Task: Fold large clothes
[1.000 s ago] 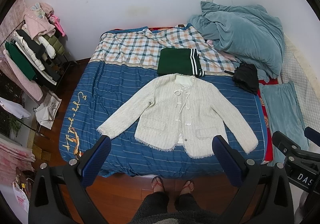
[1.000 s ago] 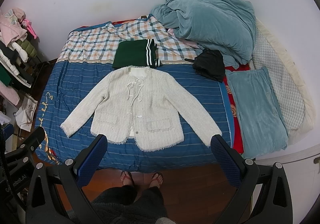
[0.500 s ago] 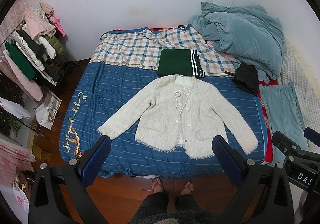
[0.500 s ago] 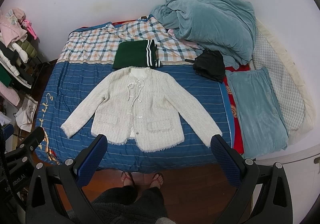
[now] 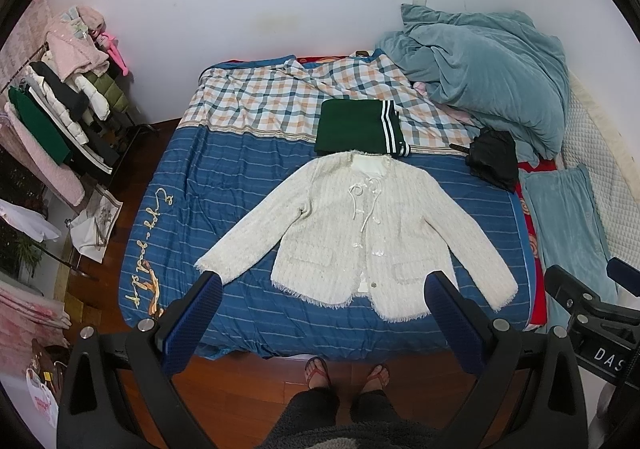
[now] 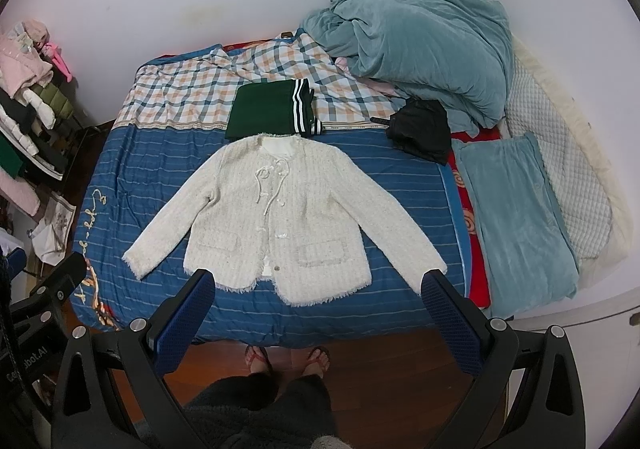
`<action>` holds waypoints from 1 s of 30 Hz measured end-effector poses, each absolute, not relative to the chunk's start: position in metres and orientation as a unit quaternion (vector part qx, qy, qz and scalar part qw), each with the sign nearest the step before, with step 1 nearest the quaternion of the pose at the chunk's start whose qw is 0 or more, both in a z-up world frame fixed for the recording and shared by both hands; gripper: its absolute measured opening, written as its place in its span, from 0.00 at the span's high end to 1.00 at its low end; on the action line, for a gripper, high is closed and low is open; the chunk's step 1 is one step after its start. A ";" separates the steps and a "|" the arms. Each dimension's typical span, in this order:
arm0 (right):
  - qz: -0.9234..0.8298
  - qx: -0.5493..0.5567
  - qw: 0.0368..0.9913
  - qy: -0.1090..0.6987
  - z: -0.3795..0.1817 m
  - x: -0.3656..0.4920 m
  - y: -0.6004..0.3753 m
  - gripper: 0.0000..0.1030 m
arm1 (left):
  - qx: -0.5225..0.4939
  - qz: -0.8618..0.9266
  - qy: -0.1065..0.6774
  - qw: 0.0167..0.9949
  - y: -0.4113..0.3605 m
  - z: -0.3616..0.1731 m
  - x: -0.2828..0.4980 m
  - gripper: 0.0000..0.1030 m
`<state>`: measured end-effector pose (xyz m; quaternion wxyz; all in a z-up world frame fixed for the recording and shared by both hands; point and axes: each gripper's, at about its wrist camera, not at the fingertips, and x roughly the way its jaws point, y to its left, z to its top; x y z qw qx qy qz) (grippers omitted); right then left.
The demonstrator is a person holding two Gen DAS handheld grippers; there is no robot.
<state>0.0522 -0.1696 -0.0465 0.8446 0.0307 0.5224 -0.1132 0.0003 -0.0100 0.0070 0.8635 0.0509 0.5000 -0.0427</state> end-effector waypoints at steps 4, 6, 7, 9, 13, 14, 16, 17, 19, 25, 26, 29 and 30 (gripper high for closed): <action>-0.115 0.037 0.842 0.525 -0.052 0.061 -0.166 0.00 | 0.054 -0.048 0.503 0.862 -0.008 0.004 0.013 0.00; -0.116 0.045 0.842 0.525 -0.055 0.065 -0.165 0.00 | 0.060 -0.046 0.498 0.864 -0.007 0.001 0.023 0.00; -0.115 0.054 0.842 0.525 -0.060 0.069 -0.169 0.00 | 0.064 -0.047 0.491 0.867 -0.008 -0.002 0.028 0.00; -0.112 0.085 0.845 0.517 -0.070 0.076 -0.178 0.00 | 0.070 -0.047 0.471 0.878 -0.009 -0.007 0.041 0.00; -0.138 0.184 0.847 0.479 -0.104 0.085 -0.224 0.00 | 0.083 -0.041 0.443 0.892 -0.012 -0.033 0.071 0.00; -0.155 0.214 0.840 0.474 -0.120 0.086 -0.242 0.00 | 0.083 -0.040 0.441 0.893 -0.015 -0.044 0.081 0.00; -0.200 0.277 0.813 0.472 -0.163 0.087 -0.287 0.00 | 0.088 -0.032 0.451 0.888 -0.023 -0.071 0.104 0.00; -0.220 0.306 0.797 0.473 -0.187 0.085 -0.308 0.01 | 0.093 -0.025 0.457 0.884 -0.028 -0.086 0.116 0.00; -0.260 0.361 0.754 0.484 -0.244 0.077 -0.353 0.17 | 0.107 -0.007 0.479 0.871 -0.041 -0.121 0.138 0.00; -0.315 0.483 0.662 0.478 -0.422 0.056 -0.471 0.25 | 0.137 0.052 0.529 0.836 -0.085 -0.237 0.188 0.00; -0.318 0.502 0.649 0.474 -0.450 0.054 -0.488 0.25 | 0.140 0.060 0.538 0.829 -0.092 -0.257 0.194 0.00; -0.325 0.566 0.601 0.461 -0.544 0.054 -0.534 0.25 | 0.145 0.078 0.567 0.807 -0.111 -0.319 0.210 0.00; -0.329 0.588 0.587 0.450 -0.576 0.053 -0.546 0.25 | 0.146 0.081 0.580 0.798 -0.117 -0.340 0.215 0.00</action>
